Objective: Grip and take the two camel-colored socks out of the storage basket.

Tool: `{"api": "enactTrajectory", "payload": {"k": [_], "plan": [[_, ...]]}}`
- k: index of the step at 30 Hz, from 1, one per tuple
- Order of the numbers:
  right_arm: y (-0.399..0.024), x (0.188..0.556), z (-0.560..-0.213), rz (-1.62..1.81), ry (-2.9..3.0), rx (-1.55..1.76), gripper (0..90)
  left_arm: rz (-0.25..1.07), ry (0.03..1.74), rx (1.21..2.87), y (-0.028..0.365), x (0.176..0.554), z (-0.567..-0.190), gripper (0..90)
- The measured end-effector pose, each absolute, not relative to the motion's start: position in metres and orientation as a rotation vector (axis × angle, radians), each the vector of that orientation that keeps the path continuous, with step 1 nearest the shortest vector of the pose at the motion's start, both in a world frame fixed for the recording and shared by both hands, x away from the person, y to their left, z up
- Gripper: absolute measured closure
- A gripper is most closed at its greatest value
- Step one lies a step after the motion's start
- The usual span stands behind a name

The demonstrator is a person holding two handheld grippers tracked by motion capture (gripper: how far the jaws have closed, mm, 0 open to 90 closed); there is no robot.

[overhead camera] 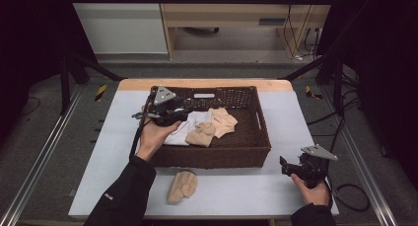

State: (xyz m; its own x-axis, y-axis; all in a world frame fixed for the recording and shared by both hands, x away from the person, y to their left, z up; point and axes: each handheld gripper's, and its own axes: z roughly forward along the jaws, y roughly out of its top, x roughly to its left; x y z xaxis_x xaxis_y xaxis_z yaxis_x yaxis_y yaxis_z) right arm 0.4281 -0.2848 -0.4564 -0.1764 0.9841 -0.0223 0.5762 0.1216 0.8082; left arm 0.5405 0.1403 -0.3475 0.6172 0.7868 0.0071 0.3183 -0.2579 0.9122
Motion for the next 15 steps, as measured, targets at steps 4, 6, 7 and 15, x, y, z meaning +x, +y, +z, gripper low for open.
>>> {"api": "enactTrajectory", "payload": {"k": [4, 6, 7, 15], "plan": [[-0.284, 0.429, -0.457, 0.903, 1.830, 1.506, 4.2, 0.584, 0.900, 1.876, 0.137, 0.551, -0.359, 49.1], [-0.284, 0.429, -0.457, 0.901, 1.833, 1.505, 4.2, 0.587, 0.891, 1.896, 0.134, 0.555, -0.365, 48.6], [-0.284, 0.429, -0.457, 0.900, 1.834, 1.502, 4.2, 0.581, 0.889, 1.906, 0.133, 0.557, -0.368, 48.5], [-0.283, 0.429, -0.457, 0.900, 1.830, 1.501, 4.2, 0.562, 0.904, 2.002, 0.127, 0.566, -0.393, 47.5]]}}
